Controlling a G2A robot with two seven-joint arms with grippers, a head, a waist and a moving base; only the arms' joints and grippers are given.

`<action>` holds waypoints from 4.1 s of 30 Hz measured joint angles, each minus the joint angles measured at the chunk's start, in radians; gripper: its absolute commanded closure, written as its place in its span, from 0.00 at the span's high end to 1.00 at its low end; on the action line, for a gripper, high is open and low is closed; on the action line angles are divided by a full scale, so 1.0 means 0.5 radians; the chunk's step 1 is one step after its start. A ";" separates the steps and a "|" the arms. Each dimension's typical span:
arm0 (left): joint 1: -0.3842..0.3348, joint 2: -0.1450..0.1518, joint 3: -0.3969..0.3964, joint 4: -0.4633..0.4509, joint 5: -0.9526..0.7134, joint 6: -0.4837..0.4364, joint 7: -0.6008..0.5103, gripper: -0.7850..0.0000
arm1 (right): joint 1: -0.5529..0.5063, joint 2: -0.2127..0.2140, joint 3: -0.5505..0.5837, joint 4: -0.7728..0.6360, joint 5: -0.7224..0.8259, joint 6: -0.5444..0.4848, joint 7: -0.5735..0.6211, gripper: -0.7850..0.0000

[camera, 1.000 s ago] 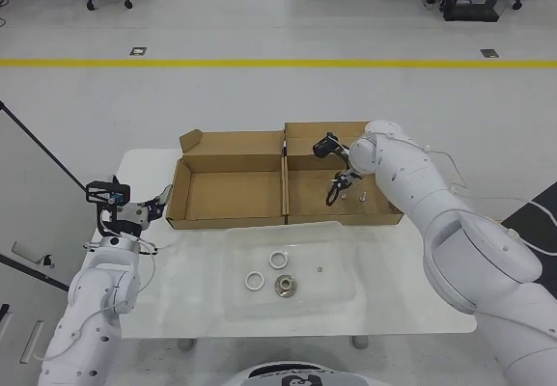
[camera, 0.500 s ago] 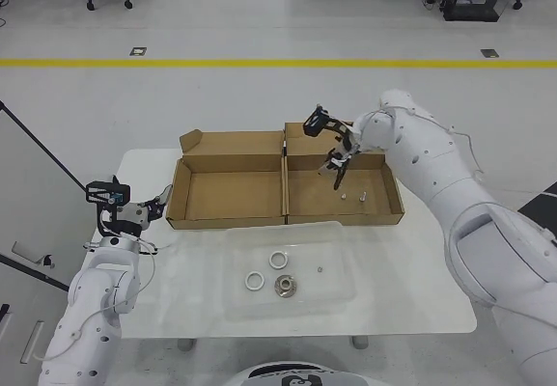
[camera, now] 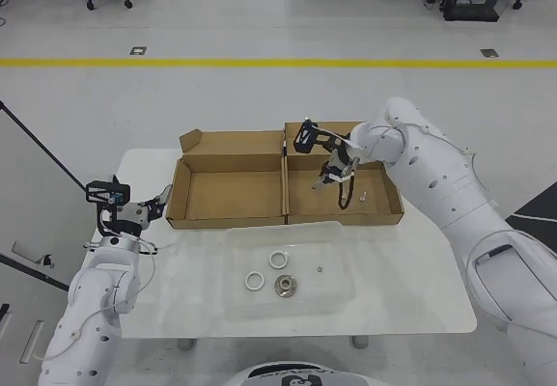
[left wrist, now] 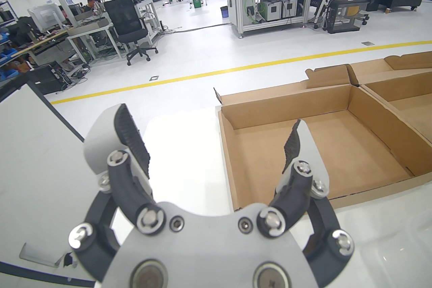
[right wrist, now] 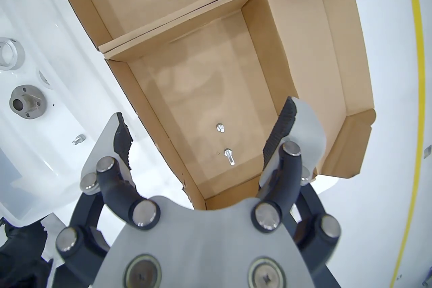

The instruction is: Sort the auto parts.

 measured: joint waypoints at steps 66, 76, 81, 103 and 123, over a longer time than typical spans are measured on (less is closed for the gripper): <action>0.000 0.000 0.000 0.000 0.000 0.000 0.000 1.00 | 0.179 0.427 -1.142 -1.180 0.696 0.417 0.408 1.00; 0.000 0.000 0.000 0.000 0.000 0.000 0.000 1.00 | 0.045 0.394 -1.142 -1.129 0.595 0.507 0.507 1.00; 0.000 0.000 0.000 0.000 0.000 0.000 0.000 1.00 | -0.015 0.372 -1.142 -1.063 0.541 0.497 0.497 0.85; 0.000 0.000 0.000 0.000 0.000 0.000 0.000 1.00 | -0.071 0.276 -1.142 -0.913 0.462 0.505 0.505 0.39; 0.000 0.000 0.000 0.000 0.000 0.000 0.000 1.00 | -0.073 0.221 -1.142 -0.780 0.423 0.465 0.465 0.26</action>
